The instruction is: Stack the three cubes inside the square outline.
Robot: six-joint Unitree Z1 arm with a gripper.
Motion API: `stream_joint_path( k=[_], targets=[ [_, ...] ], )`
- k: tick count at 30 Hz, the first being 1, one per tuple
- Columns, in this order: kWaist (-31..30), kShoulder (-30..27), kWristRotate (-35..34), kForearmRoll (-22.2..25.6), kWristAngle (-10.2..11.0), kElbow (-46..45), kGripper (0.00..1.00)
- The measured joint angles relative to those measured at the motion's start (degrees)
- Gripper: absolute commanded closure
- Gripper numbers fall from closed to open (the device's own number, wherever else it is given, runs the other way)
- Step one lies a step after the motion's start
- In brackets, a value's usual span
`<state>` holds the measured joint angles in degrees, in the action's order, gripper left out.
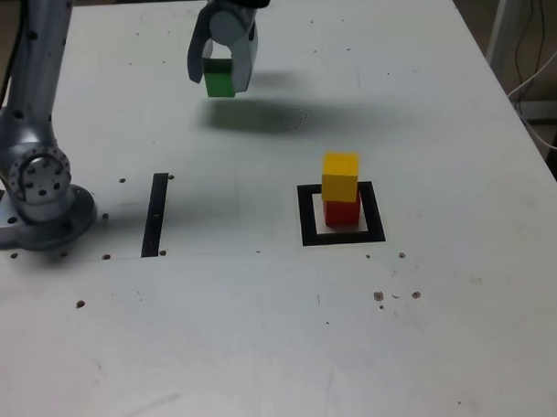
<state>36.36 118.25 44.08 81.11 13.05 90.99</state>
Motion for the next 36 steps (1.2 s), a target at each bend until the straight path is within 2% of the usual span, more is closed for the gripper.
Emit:
stream_joint_path(
  k=[5, 14, 19, 27, 36],
  targets=[
    [-3.94, -3.1, -3.03, 2.87, -1.55, 1.27, 0.77],
    [-13.85, -6.38, -10.88, 9.45, -1.3, 6.42, 0.77],
    [-18.13, -7.76, -15.01, 11.11, -4.28, 7.48, 0.77],
    [-24.66, -8.28, -21.27, 11.67, -7.72, 9.24, 0.78],
    [-33.49, -6.44, -27.27, 11.8, -9.71, 12.77, 0.78]
  ],
)
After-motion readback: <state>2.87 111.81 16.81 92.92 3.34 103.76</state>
